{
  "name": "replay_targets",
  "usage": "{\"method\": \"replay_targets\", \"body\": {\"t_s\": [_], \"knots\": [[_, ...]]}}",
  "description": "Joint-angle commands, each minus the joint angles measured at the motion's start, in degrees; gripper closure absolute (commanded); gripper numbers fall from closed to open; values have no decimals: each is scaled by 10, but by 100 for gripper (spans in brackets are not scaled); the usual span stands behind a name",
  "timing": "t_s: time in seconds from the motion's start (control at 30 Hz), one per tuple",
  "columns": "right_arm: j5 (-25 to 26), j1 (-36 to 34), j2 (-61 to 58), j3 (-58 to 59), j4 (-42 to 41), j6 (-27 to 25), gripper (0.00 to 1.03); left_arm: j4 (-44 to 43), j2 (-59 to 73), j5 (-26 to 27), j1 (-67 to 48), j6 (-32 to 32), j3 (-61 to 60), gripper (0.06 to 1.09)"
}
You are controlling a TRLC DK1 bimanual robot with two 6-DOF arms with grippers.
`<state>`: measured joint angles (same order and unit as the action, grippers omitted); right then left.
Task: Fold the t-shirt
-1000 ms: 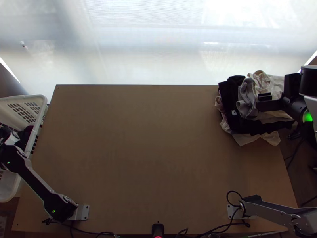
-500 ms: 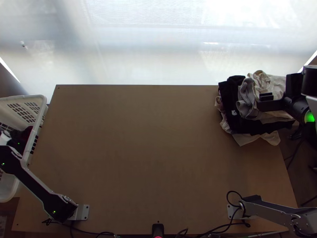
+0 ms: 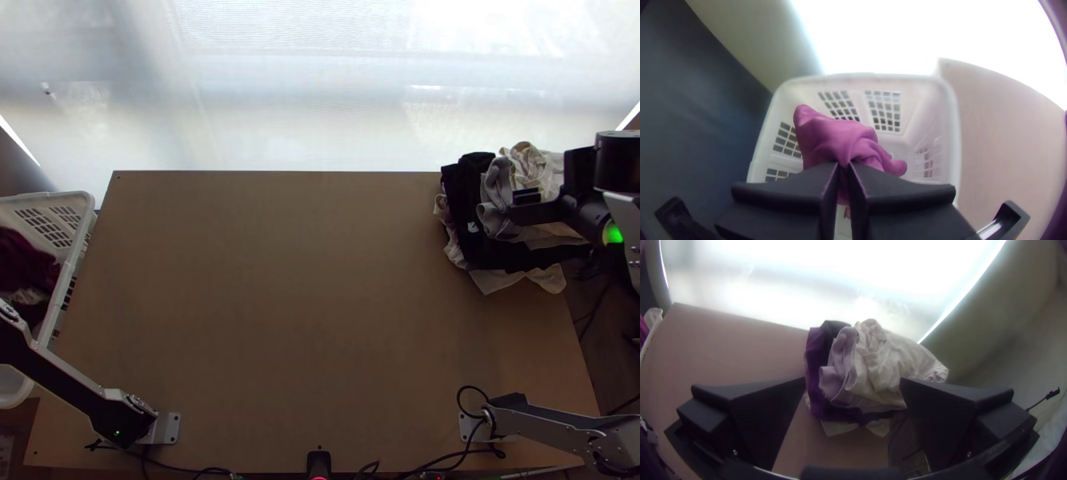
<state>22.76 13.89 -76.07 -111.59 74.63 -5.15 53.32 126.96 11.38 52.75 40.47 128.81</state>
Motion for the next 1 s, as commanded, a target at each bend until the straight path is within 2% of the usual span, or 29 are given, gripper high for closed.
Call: {"method": "replay_targets", "body": {"t_s": [0.0, 0.27, 0.43, 0.57, 0.67, 0.83, 0.97], "knots": [[0, 21, 12, 90, 10, 0, 5, 118, -227, 62, -60, -28, -9, 94], [0, 29, 58, 147, 10, 5, 5, 217, -436, 75, -194, -81, -33, 94], [-3, 29, 123, 248, 10, 8, 5, 259, -537, 73, -382, -166, -71, 95], [-3, 28, 186, 334, 4, 5, 5, 233, -584, 38, -598, -295, -153, 95], [-3, 20, 225, 373, 3, 0, 5, 168, -603, 20, -735, -370, -234, 94], [-3, -29, 288, 420, 3, -15, 5, 108, -558, 11, -877, -383, -303, 94], [-3, -70, 334, 451, 3, -12, 5, 77, -459, -6, -972, -377, -239, 94]]}}
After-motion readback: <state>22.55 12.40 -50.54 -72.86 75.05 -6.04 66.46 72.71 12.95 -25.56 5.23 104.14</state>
